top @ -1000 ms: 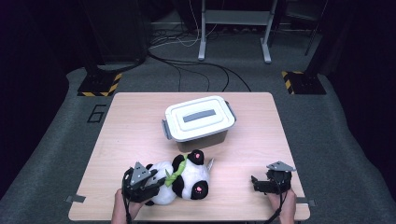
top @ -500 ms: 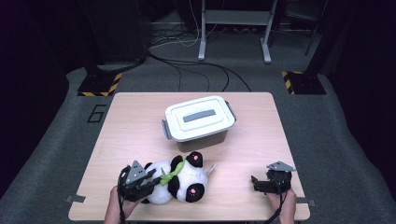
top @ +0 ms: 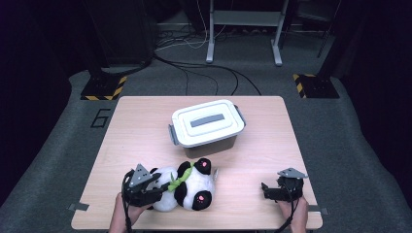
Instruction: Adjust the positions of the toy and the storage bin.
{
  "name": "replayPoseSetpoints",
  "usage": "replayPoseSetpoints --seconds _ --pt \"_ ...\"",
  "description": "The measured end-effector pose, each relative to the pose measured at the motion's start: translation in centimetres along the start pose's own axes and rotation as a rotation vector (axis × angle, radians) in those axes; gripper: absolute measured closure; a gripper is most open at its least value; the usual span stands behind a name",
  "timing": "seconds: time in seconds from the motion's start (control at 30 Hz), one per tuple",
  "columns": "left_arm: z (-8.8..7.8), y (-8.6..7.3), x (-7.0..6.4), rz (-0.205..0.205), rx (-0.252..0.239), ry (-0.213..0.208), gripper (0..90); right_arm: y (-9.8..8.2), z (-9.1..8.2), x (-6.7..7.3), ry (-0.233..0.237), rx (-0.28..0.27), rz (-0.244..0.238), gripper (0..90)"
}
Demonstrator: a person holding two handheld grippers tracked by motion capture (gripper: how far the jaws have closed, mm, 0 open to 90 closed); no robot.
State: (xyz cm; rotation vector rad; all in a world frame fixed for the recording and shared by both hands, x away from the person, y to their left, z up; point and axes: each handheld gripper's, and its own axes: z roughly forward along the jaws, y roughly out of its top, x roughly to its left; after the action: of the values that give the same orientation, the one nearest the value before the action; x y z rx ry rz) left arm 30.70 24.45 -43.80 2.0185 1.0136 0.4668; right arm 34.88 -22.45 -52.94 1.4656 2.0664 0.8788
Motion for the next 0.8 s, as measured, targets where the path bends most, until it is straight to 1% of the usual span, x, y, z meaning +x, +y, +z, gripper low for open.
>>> replayPoseSetpoints --seconds 0.07,0.17,0.2,0.23,0.27,0.4,0.5,0.57,0.6,0.63,0.67,0.7,0.8 --pt "-0.3 0.5 -0.2 -0.011 -0.017 0.013 41.4 0.0 0.0 0.0 0.0 0.0 0.0 0.9" --pt "-0.9 1.3 -0.6 -0.038 -0.06 0.015 39.2 0.0 0.0 0.0 0.0 0.0 0.0 0.9" --pt "-1.0 1.5 -0.7 -0.046 -0.073 0.008 38.0 0.0 0.0 0.0 0.0 0.0 0.0 0.9" --pt "-1.1 1.8 -0.9 -0.052 -0.088 -0.007 37.6 0.0 0.0 0.0 0.0 0.0 0.0 0.9" --pt "-1.1 2.1 -1.2 -0.048 -0.094 -0.02 37.2 0.0 0.0 0.0 0.0 0.0 0.0 0.9" --pt "-0.1 2.6 -2.6 -0.027 -0.075 -0.062 36.8 0.0 0.0 0.0 0.0 0.0 0.0 0.9" --pt "1.2 2.6 -3.5 -0.024 -0.04 -0.082 38.9 0.0 0.0 0.0 0.0 0.0 -0.001 0.9" --pt "2.0 2.4 -3.8 -0.006 -0.012 -0.082 43.5 0.0 0.0 0.0 0.0 0.0 0.0 0.9" --pt "2.2 2.3 -4.0 -0.002 -0.005 -0.077 47.9 0.0 0.0 0.0 0.0 0.0 0.0 0.9" --pt "2.6 2.0 -4.2 0.001 0.004 -0.092 50.2 0.0 0.0 0.0 0.0 0.0 0.0 0.9" --pt "2.7 1.9 -4.4 0.008 0.008 -0.091 57.4 0.0 0.0 0.0 0.0 0.0 0.0 0.9" --pt "2.8 1.8 -4.6 0.026 0.012 -0.076 60.3 0.0 0.0 0.0 0.0 0.0 0.0 0.9" --pt "2.8 1.7 -4.8 0.052 0.024 -0.07 64.4 0.0 0.0 0.0 0.0 0.0 0.0 0.9"
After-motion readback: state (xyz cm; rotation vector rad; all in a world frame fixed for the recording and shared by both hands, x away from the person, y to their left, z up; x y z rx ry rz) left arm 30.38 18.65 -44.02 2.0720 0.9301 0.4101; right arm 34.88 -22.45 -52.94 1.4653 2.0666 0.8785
